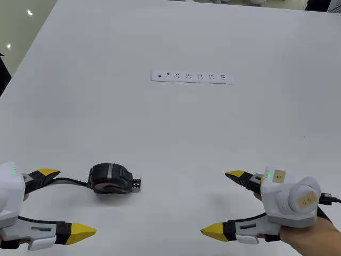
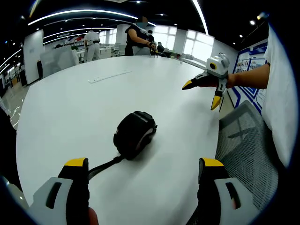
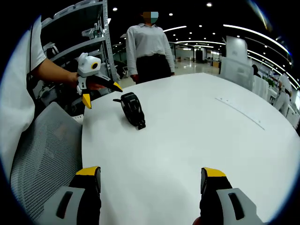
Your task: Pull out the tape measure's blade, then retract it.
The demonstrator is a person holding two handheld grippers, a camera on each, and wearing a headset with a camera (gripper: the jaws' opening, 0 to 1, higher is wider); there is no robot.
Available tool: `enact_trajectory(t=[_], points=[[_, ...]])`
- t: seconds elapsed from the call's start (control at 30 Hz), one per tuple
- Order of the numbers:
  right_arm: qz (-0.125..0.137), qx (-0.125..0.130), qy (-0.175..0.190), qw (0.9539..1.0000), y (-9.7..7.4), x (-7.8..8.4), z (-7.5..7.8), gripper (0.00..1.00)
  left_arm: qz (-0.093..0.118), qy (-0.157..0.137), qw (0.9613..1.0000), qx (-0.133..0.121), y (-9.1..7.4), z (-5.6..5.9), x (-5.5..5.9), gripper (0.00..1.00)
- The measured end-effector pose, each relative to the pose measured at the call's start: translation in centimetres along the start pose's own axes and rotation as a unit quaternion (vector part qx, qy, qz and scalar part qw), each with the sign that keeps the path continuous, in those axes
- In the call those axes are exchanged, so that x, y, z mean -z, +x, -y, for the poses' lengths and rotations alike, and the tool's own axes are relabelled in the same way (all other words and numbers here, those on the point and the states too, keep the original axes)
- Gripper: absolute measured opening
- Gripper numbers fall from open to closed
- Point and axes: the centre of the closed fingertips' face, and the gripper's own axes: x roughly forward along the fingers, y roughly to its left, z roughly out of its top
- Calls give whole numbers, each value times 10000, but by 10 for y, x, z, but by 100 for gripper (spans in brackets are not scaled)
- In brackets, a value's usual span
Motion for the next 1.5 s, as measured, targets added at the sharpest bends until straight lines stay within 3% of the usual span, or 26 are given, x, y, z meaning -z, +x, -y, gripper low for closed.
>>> enact_trajectory(t=[0.57, 0.8, 1.0, 1.5], points=[[-136, -365, -301, 9988, 29, -8, 7, 88, -379, 558, 9973, 298, 22, -14, -2, 87], [-196, -528, -420, 9975, 42, -13, 8, 88, -531, 802, 9943, 458, 35, -17, -4, 77], [-263, -661, -550, 9959, 53, -17, 7, 88, -778, 1132, 9887, 597, 45, -19, 0, 66], [-294, -821, -623, 9942, 68, -24, 5, 87, -922, 1301, 9839, 804, 56, -20, 1, 48]])
